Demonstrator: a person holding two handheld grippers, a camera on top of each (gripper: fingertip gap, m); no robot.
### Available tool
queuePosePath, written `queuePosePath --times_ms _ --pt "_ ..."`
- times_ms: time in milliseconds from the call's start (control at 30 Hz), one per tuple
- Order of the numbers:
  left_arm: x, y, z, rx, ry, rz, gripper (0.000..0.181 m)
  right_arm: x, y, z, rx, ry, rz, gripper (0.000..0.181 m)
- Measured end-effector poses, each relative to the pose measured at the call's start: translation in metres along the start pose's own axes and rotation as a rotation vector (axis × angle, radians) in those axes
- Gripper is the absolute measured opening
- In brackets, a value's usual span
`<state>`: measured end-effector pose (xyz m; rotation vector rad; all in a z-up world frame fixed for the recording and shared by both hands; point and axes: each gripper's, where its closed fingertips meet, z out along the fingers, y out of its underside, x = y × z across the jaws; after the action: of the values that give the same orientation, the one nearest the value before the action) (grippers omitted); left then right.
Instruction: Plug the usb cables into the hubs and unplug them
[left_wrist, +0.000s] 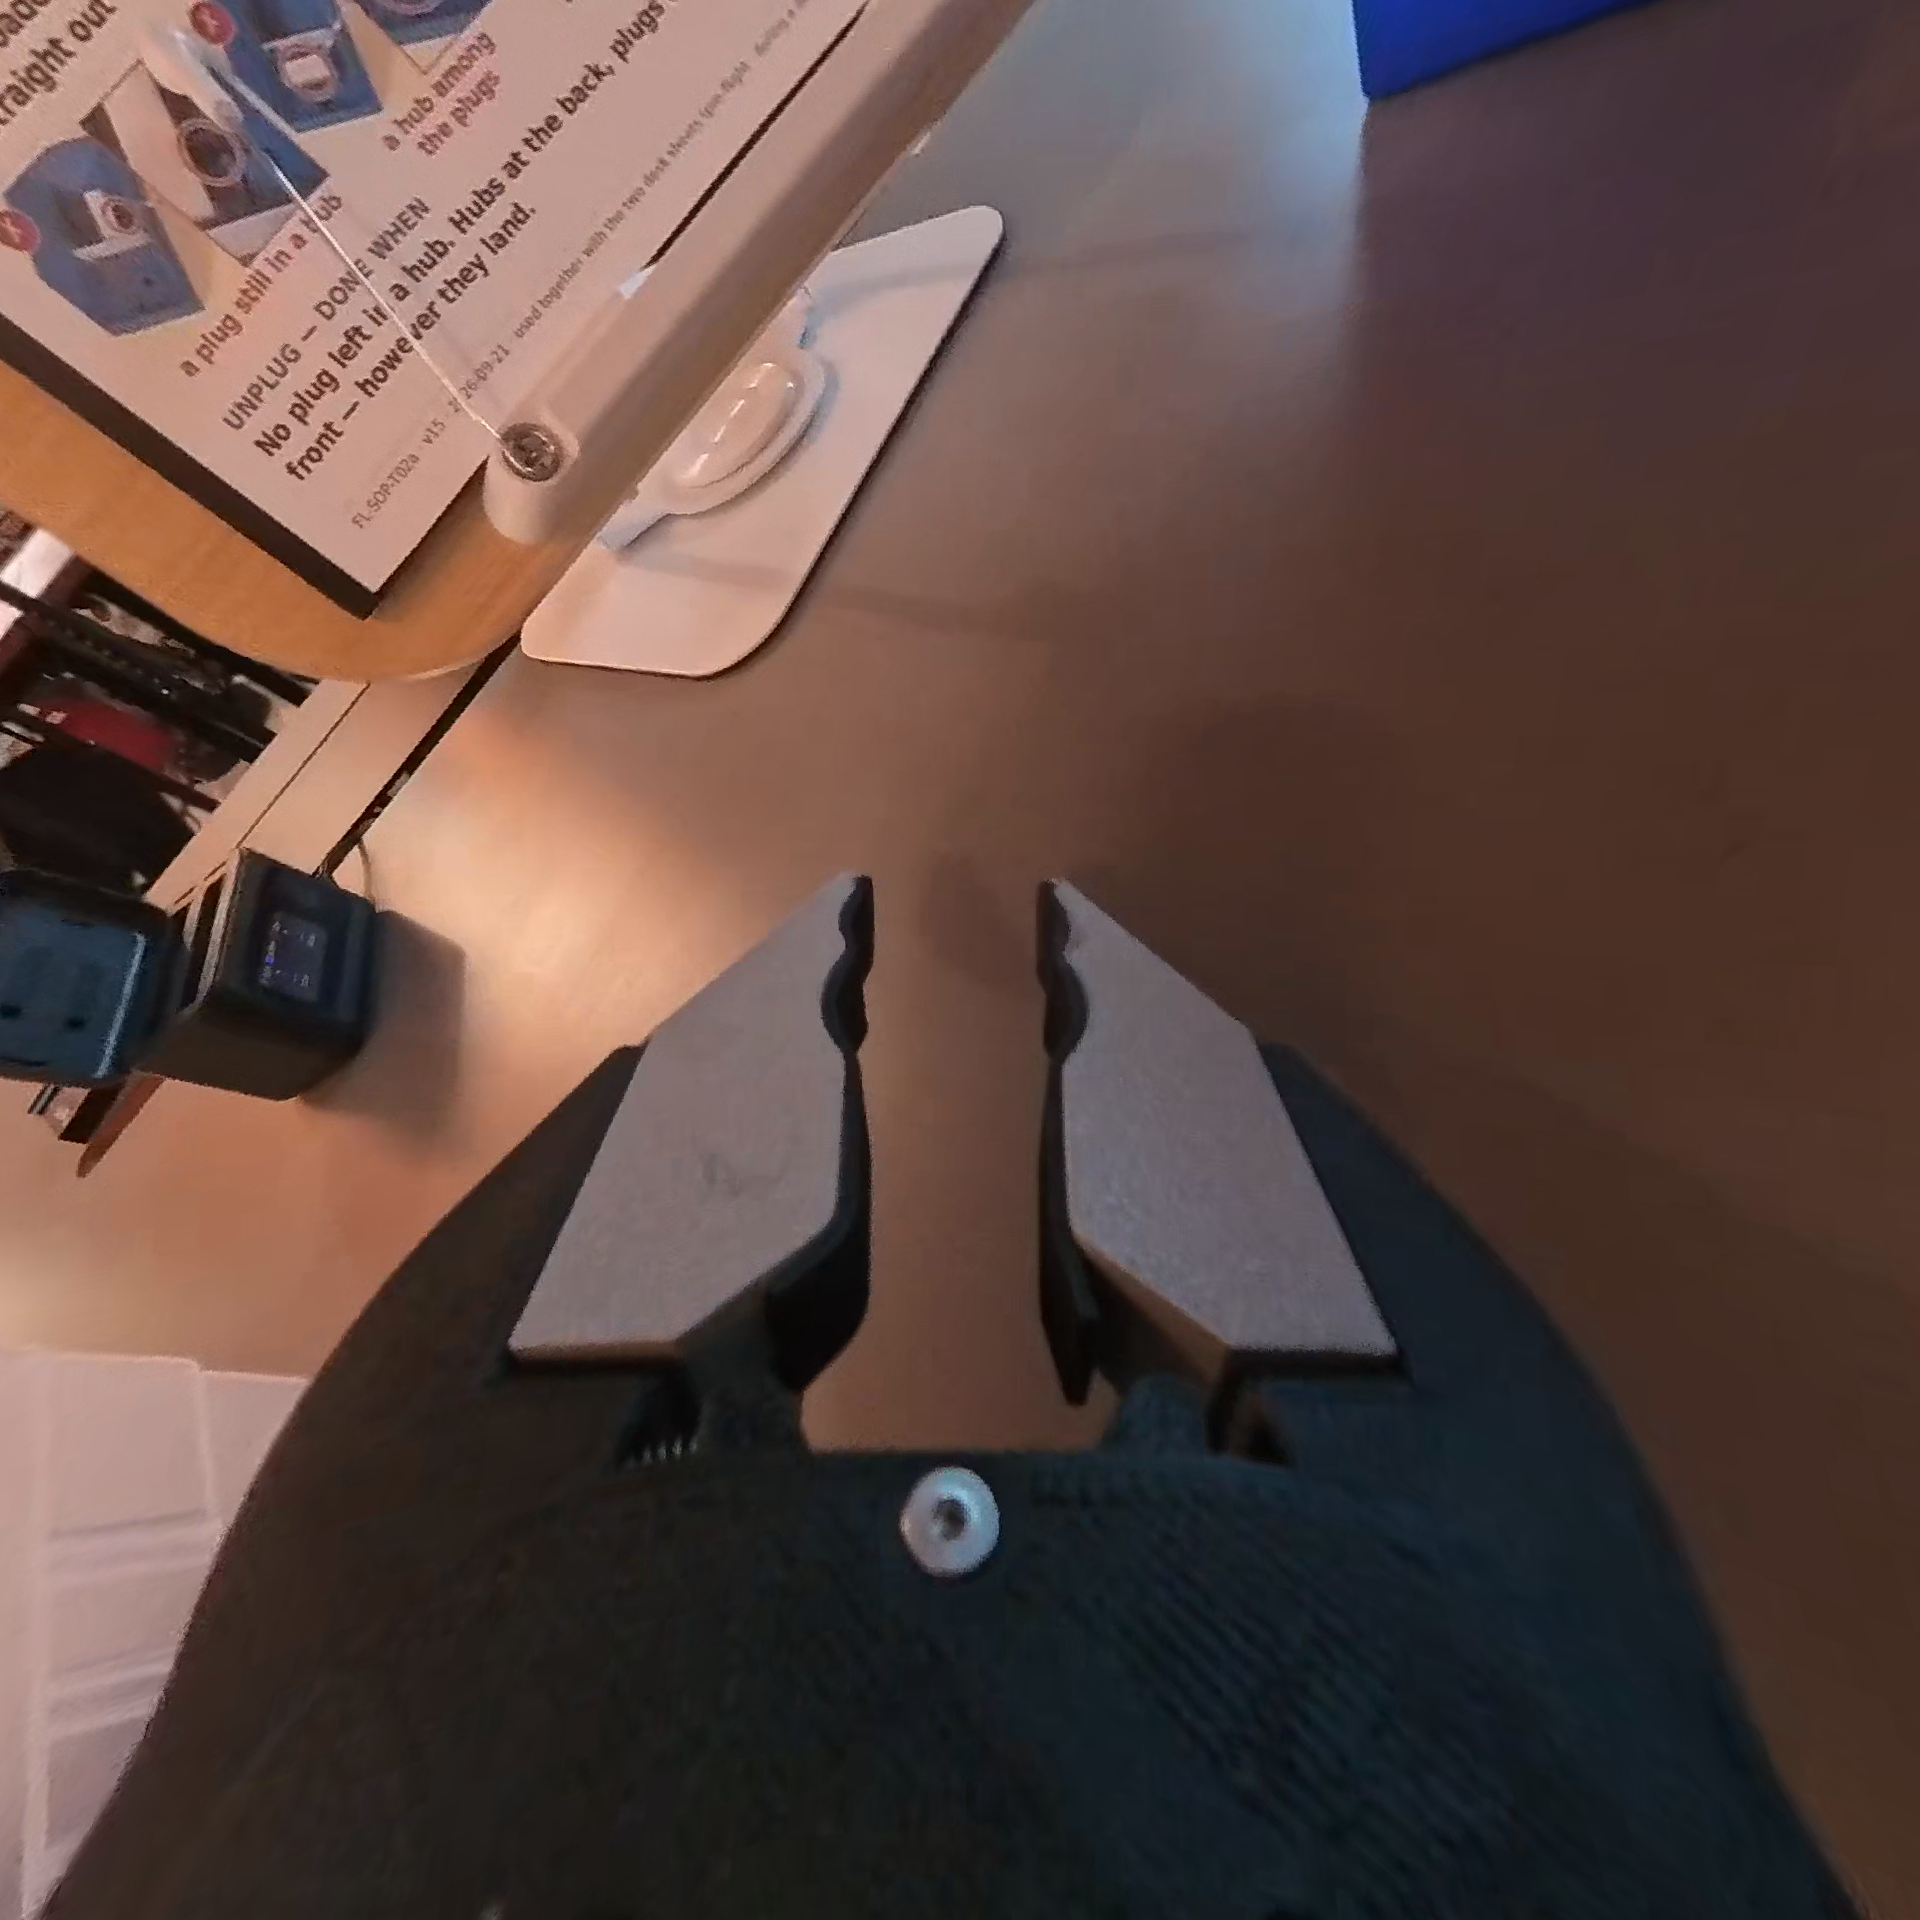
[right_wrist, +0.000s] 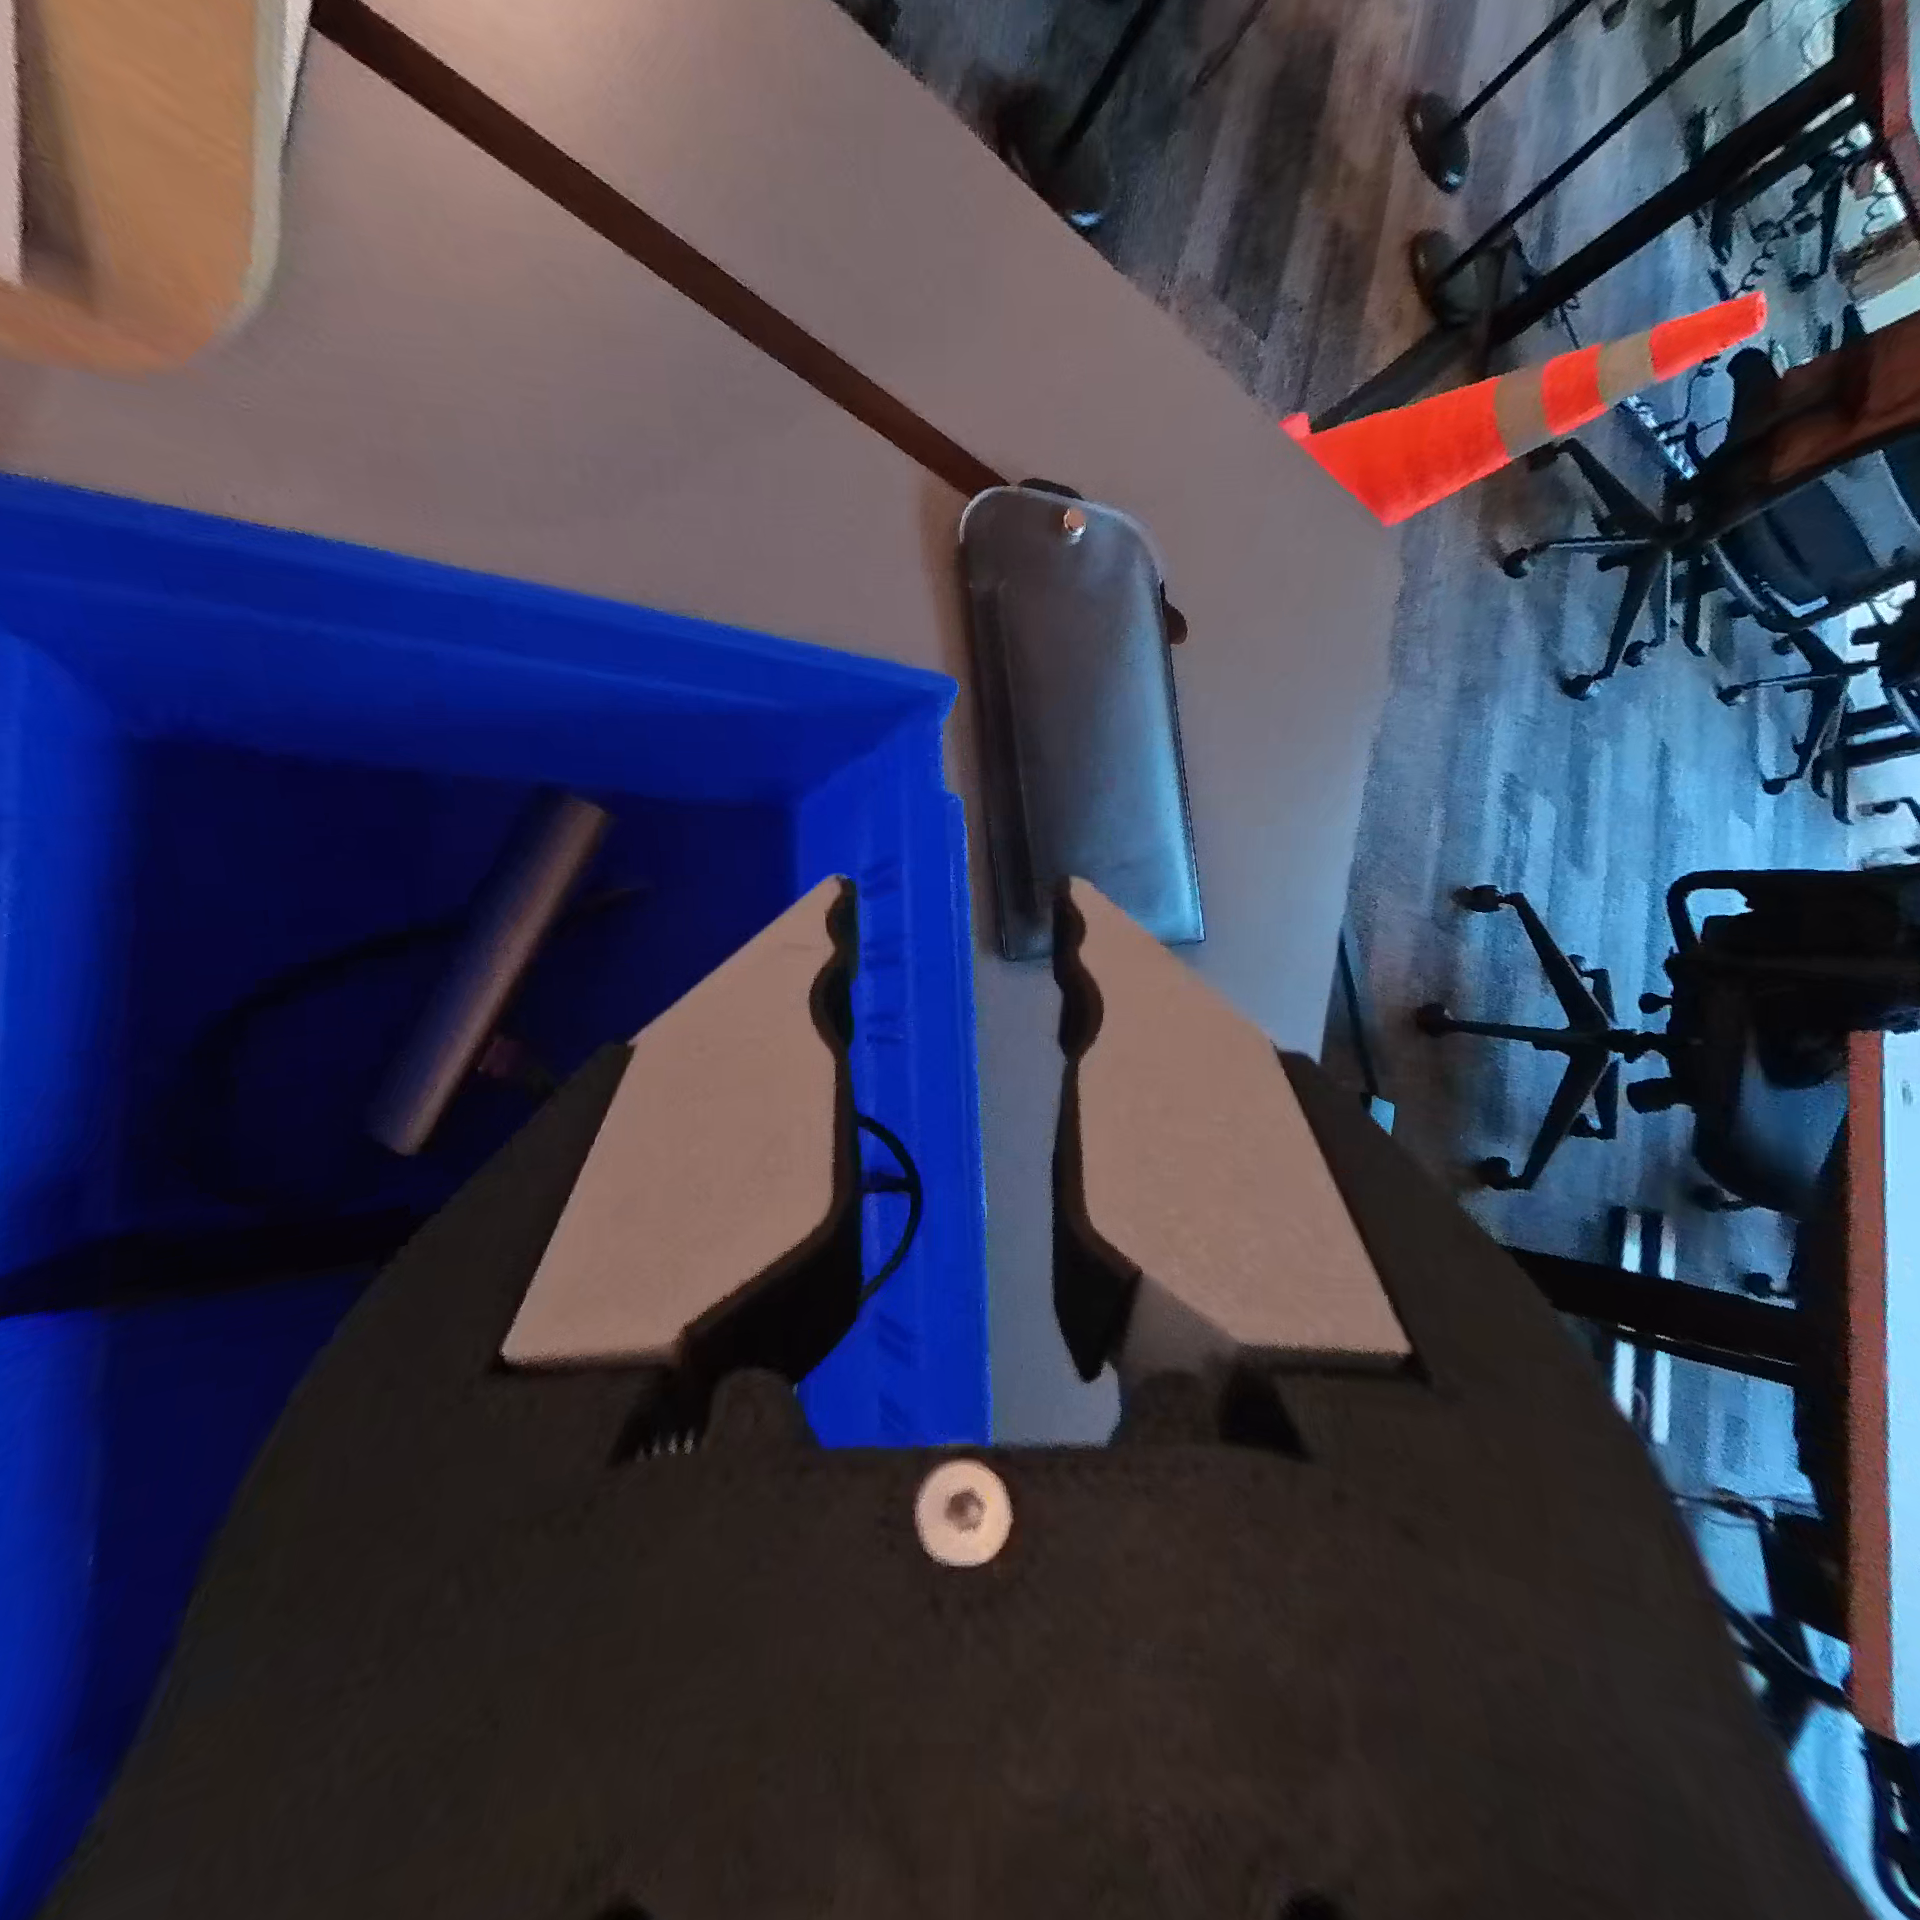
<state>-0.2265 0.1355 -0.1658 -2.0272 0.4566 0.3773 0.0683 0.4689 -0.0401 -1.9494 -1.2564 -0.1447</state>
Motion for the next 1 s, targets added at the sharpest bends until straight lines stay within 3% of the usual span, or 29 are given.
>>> queuePosePath --times_ms 233,400,533,667,733,867,1000 --pt "0.001 -0.001 0.0 0.002 0.009 0.003 0.029 -0.017 0.056 -0.016 -0.13 -0.156 0.069 0.036" --pt "0.006 -0.002 0.001 -0.002 0.021 0.015 0.029 -0.045 0.127 -0.029 -0.286 -0.272 0.137 0.033" --pt "0.011 -0.002 0.003 -0.01 0.03 0.045 0.029 -0.058 0.158 -0.018 -0.358 -0.248 0.151 0.032" --pt "0.013 -0.001 0.002 -0.015 0.026 0.058 0.029 -0.064 0.167 0.004 -0.384 -0.237 0.174 0.023" --pt "0.012 -0.001 0.001 -0.013 0.026 0.053 0.029 -0.068 0.167 0.012 -0.383 -0.267 0.186 0.0" --pt "0.011 0.0 0.002 -0.014 0.029 0.045 0.028 -0.049 0.156 0.01 -0.331 -0.175 0.122 0.0" --pt "0.012 0.0 0.003 -0.018 0.035 0.053 0.029 -0.051 0.147 -0.001 -0.328 -0.205 0.162 0.0"
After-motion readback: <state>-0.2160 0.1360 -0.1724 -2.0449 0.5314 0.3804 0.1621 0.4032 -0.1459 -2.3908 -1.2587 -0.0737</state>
